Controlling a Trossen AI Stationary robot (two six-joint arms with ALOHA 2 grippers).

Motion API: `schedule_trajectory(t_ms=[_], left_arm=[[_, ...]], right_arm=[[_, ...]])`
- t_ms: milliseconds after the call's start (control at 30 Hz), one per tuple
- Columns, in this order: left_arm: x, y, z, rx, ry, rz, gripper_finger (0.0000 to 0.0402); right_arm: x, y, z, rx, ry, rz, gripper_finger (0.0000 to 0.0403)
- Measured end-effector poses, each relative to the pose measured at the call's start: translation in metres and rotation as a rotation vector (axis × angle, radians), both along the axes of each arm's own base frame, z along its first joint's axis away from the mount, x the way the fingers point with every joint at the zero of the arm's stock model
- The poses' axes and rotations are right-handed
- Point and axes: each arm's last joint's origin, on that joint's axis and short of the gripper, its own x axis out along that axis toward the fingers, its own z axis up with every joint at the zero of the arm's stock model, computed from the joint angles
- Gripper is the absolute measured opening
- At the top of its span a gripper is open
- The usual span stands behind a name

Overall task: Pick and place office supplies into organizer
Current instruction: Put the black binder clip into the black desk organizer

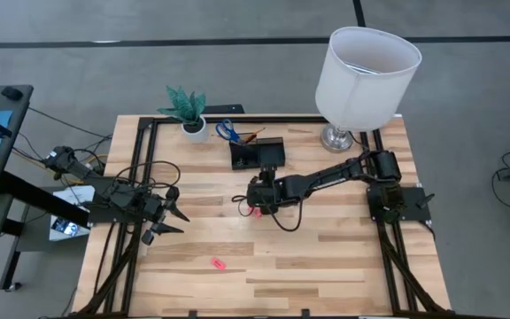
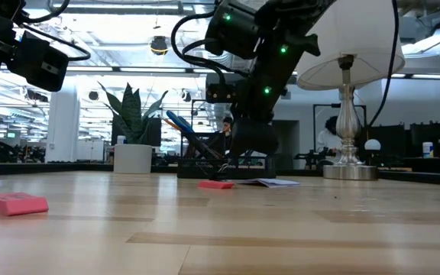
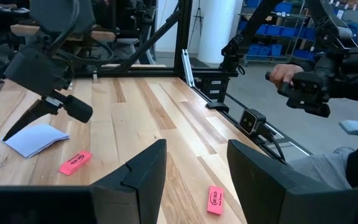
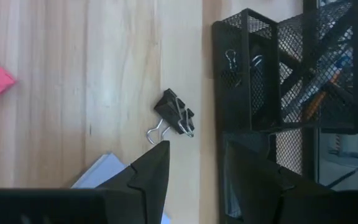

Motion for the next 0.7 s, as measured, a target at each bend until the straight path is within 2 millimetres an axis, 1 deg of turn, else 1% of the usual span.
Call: schedule_trajectory(t_ms=[133, 267, 500, 700], left_arm=[[0.000, 0.000, 0.000, 0.007, -0.002, 0.001, 0.0163], [0.000, 0.000, 0.000, 0.006, -0.002, 0.001, 0.0163], [0.000, 0.000, 0.000, 0.006, -0.002, 0.001, 0.0163], [0.000, 0.000, 0.000, 0.006, -0.002, 0.001, 0.0163]], right_arm=[[0.001, -0.006, -0.001, 0.048, 0.014, 0.024, 0.0150], [0.001, -0.011, -0.001, 0.055, 0.013, 0.016, 0.0146], [0.004, -0.012, -0.001, 0.105, 0.008, 0.076, 0.0143], [0.006, -0.014, 0.000, 0.101, 0.001, 0.096, 0.0142]])
